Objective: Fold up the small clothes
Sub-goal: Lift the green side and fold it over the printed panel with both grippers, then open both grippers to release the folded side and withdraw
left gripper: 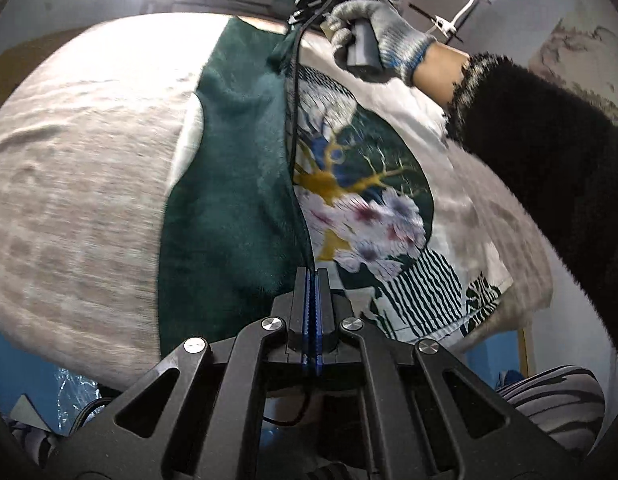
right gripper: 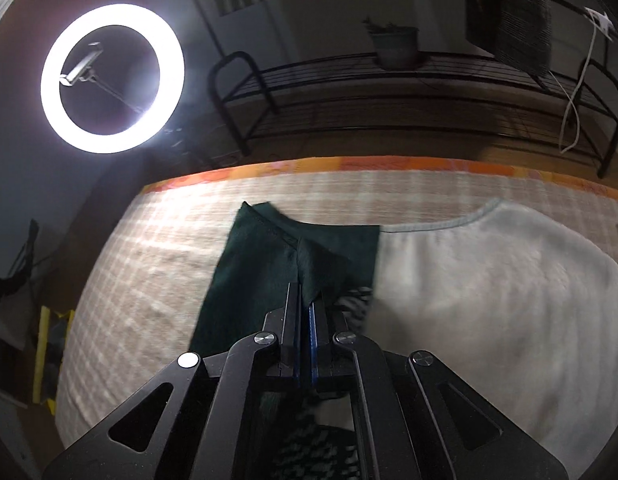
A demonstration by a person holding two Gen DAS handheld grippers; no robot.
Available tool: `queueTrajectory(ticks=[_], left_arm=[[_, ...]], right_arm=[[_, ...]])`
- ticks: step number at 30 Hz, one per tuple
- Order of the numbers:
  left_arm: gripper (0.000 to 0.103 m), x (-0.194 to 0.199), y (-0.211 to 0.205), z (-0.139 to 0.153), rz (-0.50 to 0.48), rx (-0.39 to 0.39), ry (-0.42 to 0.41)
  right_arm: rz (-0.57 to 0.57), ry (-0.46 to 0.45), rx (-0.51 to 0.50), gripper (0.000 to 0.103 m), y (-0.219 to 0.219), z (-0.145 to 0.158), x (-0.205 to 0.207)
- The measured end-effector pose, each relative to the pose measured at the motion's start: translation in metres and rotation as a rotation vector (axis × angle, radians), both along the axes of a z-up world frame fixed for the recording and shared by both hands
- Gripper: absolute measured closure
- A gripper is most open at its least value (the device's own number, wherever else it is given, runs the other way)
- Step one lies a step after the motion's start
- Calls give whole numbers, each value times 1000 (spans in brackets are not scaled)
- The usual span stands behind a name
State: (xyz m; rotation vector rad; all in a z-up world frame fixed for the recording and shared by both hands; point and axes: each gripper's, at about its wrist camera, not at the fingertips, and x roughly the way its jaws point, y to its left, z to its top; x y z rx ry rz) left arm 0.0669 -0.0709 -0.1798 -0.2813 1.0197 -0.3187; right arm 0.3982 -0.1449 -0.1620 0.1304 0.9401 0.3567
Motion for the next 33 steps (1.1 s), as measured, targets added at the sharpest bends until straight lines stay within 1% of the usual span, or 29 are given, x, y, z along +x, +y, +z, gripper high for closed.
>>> queueTrajectory(ticks=[4,8,11,12,13,14,15,16,18,19,21,23,25,28,30,33], left_arm=[[103,3,-12,-4,-25,10,15],[103,4,-19,-8,-46,-2,28],[103,1,-24,-8,-82,-34,38],[96,0,-26,-7,-98,-46,42],[82,-4,-29,-5,-119,-57,39],[74,-7,-30,-2,-130,-55,28],[69,-10,-31,1,-139,-53,10],[69,-16,-30,7,-148,-33,-20],[69,-24,-26,14,-164,-8,-56],[69,-29,-23,18,-174,-7,-67],[69,-38,-15,25,-192,-29,-83],[69,-50,-1,34,-219,-73,-100],[69,-63,10,42,-238,-91,-128],[69,-79,19,49,-243,-70,-190],[69,-88,22,50,-247,-49,-197],[69,-100,26,47,-261,-40,-194]], right_arm=[[-11,3,-46,101,-10,-8,10],[-26,-2,-69,101,-21,-14,9],[-72,18,-144,99,-30,-18,9],[-87,24,-169,93,-34,-17,9],[-103,21,-186,89,-40,-14,7],[-116,9,-184,87,-47,-9,4],[-127,2,-171,81,-53,-4,0],[-138,-3,-164,73,-59,1,-4],[-165,-24,-166,66,-72,15,-14],[-173,-39,-165,66,-78,23,-20],[-182,-65,-144,65,-93,41,-33],[-195,-93,-128,62,-108,59,-49],[-210,-117,-118,59,-124,76,-67],[-232,-148,-102,59,-150,98,-98],[-245,-159,-101,59,-162,107,-116],[-257,-174,-78,59,-185,119,-148]])
